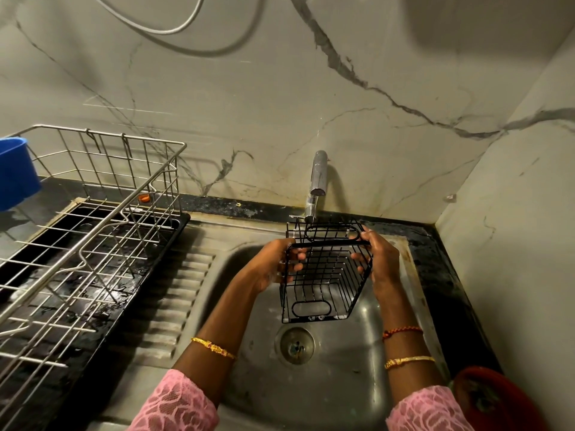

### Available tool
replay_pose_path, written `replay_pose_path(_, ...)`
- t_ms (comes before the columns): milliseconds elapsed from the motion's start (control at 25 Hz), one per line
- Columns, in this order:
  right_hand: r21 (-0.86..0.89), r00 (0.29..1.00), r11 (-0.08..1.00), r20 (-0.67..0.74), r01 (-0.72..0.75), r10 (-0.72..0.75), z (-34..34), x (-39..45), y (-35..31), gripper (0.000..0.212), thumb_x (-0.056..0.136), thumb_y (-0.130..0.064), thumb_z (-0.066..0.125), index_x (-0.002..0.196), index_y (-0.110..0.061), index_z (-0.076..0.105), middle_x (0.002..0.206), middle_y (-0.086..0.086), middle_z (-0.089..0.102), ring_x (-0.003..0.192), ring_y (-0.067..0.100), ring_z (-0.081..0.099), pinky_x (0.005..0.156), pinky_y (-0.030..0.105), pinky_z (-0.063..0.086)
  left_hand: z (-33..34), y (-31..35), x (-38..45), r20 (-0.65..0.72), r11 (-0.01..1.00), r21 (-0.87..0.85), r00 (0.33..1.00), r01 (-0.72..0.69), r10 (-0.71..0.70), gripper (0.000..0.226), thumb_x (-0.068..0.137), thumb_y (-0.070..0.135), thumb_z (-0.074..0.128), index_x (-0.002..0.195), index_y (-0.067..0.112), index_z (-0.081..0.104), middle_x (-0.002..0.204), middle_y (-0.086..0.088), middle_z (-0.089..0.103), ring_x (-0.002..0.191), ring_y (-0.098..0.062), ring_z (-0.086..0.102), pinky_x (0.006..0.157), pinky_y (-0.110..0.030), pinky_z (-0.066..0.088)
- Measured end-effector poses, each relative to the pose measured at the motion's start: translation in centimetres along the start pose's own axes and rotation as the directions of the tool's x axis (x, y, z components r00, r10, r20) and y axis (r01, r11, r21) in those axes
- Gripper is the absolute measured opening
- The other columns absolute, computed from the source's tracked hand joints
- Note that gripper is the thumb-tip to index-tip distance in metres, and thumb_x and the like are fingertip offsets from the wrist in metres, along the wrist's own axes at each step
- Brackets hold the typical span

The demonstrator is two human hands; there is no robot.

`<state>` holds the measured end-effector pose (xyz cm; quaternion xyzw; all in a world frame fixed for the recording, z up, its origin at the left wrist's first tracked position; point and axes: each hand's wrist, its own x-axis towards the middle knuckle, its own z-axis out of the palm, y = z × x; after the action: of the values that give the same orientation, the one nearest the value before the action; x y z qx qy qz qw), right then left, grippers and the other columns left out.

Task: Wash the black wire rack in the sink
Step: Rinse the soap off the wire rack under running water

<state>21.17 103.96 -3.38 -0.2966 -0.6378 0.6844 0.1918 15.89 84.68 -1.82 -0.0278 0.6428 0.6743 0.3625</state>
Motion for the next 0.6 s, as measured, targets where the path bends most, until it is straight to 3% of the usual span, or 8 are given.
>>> replay_pose_path(240, 0.035, 0.998, 0.999, -0.059, -0.003, 0.005, -0.9, 0.1, -0.3, 0.015, 0.088, -0.026, 0.054, 0.079, -0.026, 0.066, 0.1, 0.007, 0.069, 0.057, 0.013, 0.058, 0.047, 0.024, 0.033, 1.1, 0.0, 0.4, 0.048, 1.0, 0.022, 0.999, -0.017, 0.016, 0.033, 0.101, 0.033, 0.033, 0.097, 0.015, 0.06, 0.083, 0.001, 0.061, 0.078, -0.013, 0.055, 0.082, -0.034, 0.042)
replay_pose_path(600, 0.043, 0.996, 0.999, -0.087, 0.01, -0.006, -1.2, 0.3, -0.1, 0.014, 0.087, -0.03, 0.054, 0.082, -0.025, 0.067, 0.1, 0.008, 0.071, 0.057, 0.012, 0.057, 0.047, 0.023, 0.033, 1.6, 0.1, 0.4, 0.035, 0.999, 0.032, 0.999, -0.032, 0.031, 0.033, 0.101, 0.033, 0.035, 0.091, 0.015, 0.06, 0.081, 0.001, 0.062, 0.076, -0.012, 0.056, 0.079, -0.032, 0.044)
